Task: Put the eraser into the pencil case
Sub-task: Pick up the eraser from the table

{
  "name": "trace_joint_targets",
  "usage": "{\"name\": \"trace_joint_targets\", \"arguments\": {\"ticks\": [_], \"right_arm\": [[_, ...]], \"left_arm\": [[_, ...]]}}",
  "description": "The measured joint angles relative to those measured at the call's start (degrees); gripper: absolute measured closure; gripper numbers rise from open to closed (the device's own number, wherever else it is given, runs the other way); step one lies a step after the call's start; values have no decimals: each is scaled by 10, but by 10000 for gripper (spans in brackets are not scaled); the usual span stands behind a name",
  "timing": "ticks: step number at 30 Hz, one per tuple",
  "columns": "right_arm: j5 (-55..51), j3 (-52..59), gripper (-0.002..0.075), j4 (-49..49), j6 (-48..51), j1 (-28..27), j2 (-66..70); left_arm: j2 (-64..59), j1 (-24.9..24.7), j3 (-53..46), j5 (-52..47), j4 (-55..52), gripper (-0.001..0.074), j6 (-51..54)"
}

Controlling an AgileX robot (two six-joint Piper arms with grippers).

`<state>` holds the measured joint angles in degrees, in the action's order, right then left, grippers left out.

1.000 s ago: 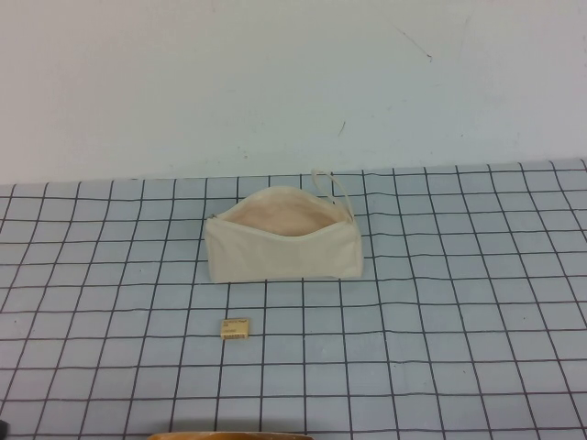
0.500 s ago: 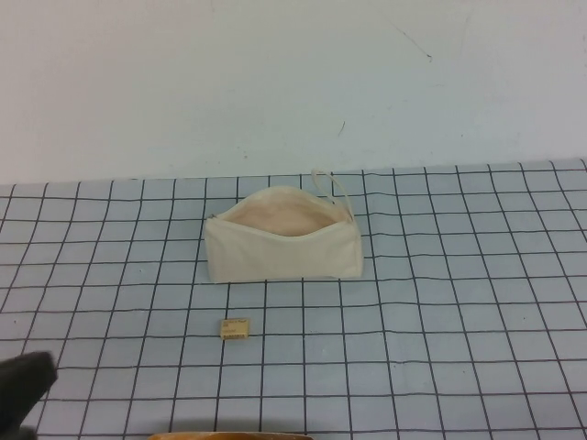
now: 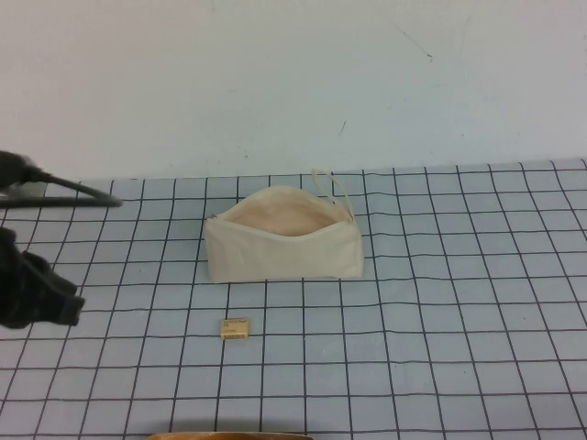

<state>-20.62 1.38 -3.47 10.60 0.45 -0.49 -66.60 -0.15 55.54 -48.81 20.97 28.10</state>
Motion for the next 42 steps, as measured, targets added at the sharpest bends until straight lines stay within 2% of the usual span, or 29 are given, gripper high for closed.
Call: {"name": "trace_joint_targets", "arguments": {"ticks": [2,5,13,18,20,22,24,27,29,34,42], "right_arm": [[0,0,728,0,0,0,0],[0,0,728,0,0,0,0],[0,0,728,0,1,0,0],[0,0,728,0,1,0,0],[0,0,728,0,1,0,0],[0,0,728,0,1,0,0],[0,0,728,0,1,0,0],[0,0,728,0,1,0,0],[0,0,728,0,1,0,0],[0,0,728,0,1,0,0],[0,0,728,0,1,0,0]], "left_arm": [[-32,-10,13,3,-10,736,-3],[-69,-51,32,12,-50,736,-34],[-174,-198,86,28,-240,736,-209],[-257,-260,138,28,-289,718,-297],[-294,-270,162,25,-284,664,-307],[-328,-276,188,11,-264,566,-312],[-365,-276,216,-7,-252,421,-319],[-410,-276,248,-22,-251,244,-350],[-432,-273,263,-23,-247,180,-368],[-472,-262,268,-13,-221,157,-387],[-508,-256,269,18,-210,213,-390]]}}
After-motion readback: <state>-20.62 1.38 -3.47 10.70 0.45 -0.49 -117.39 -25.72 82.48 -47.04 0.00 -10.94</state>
